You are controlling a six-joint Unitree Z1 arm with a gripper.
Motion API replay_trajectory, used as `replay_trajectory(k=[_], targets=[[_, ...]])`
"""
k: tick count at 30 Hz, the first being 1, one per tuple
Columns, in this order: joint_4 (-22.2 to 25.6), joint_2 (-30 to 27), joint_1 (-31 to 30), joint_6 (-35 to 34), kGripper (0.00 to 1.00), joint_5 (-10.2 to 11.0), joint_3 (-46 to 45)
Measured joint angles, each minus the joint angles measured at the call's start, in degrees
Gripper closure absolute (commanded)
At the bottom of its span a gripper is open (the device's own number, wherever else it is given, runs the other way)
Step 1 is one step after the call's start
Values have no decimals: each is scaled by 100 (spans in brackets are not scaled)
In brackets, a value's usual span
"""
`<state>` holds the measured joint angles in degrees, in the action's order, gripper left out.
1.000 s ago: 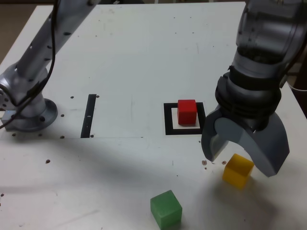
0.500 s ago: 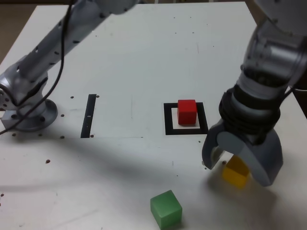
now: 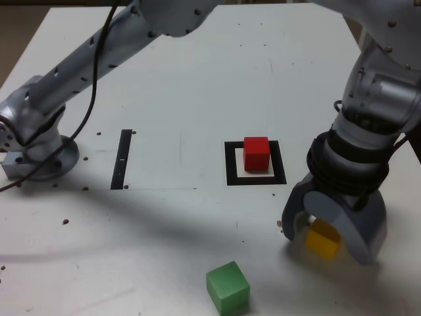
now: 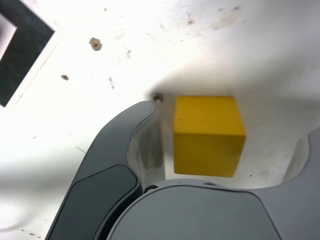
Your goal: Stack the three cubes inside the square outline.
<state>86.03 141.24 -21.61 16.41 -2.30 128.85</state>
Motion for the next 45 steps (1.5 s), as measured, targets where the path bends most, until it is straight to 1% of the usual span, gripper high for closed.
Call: replay_trajectory(k=[2, 4, 6, 7, 11, 35, 38, 41, 45], targets=[[54, 6, 0, -86, 47, 28, 0], [98, 14, 0, -152, 58, 114, 0], [117, 15, 0, -180, 64, 197, 3], [124, 15, 0, -181, 65, 218, 11], [135, 14, -1, -181, 65, 248, 26], [183, 8, -1, -185, 65, 206, 36], [322, -101, -1, -295, 65, 325, -4], [451, -442, 31, -492, 65, 498, -227], [498, -993, 238, -776, 65, 656, -763]])
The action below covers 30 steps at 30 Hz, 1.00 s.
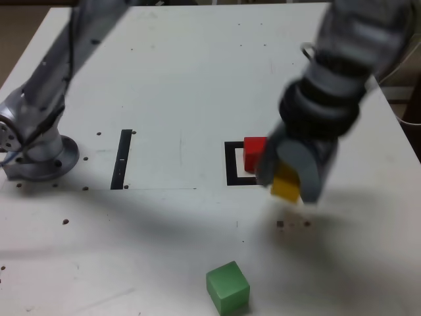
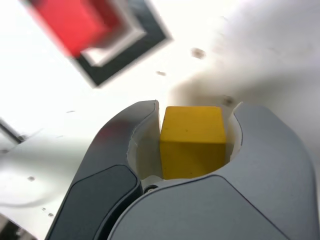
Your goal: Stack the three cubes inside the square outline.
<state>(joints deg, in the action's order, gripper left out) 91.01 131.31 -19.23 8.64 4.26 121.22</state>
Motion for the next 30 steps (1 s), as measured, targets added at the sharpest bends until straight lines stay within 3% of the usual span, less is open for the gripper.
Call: replay_trajectory(k=[11, 19, 30], targets=[[-42, -1409, 880, -356, 65, -4, -1108], [-255, -1523, 1618, -451, 65, -259, -1601], [-525, -1373, 1932, -571, 65, -463, -1741]])
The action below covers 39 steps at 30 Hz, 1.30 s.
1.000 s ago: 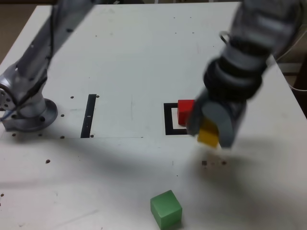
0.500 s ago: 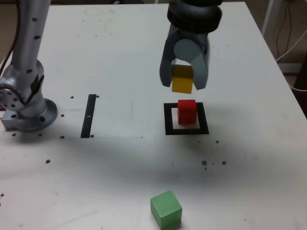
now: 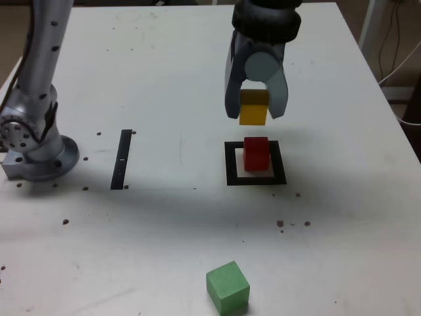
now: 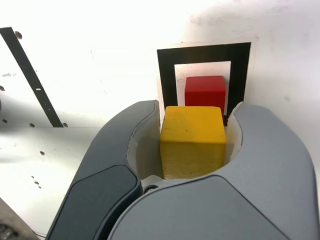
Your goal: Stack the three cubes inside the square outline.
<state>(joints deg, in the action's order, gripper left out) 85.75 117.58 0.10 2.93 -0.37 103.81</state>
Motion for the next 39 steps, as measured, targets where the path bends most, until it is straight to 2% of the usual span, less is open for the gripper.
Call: replay_trajectory(k=[13, 22, 39], targets=[[-343, 160, 7, -36, 65, -268, -254], [-560, 182, 7, -36, 65, -295, -453], [-667, 281, 7, -31, 64, -296, -506]])
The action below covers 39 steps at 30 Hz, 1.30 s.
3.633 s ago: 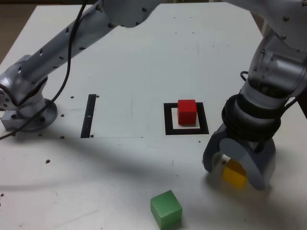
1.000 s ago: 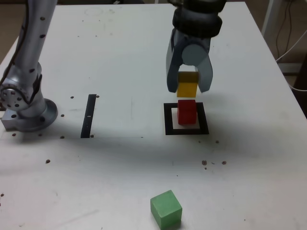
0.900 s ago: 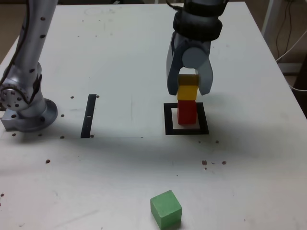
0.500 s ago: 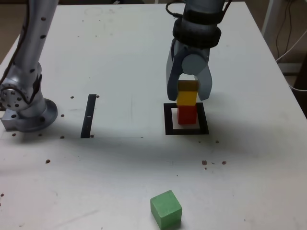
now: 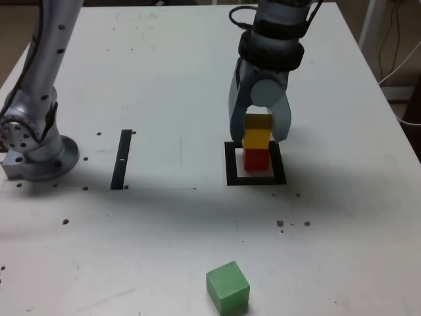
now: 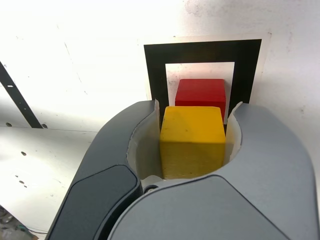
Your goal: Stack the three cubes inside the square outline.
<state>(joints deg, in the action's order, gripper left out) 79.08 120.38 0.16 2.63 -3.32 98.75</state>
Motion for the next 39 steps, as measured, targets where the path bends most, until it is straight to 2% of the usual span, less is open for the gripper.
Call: replay_trajectory(k=[2, 7, 9, 19, 24, 27, 34, 39], targets=[[-27, 2, 0, 5, 56, 0, -4], [-98, 7, 0, 61, 22, -5, -35], [-170, 7, 0, 135, 15, -13, -54], [-223, 7, 0, 186, 12, -35, -131], [-241, -13, 0, 186, 5, -18, -157], [-245, -124, 0, 186, 2, 27, -181], [-56, -632, -37, 132, 1, 275, -190], [87, -852, -105, 69, 1, 327, -163]])
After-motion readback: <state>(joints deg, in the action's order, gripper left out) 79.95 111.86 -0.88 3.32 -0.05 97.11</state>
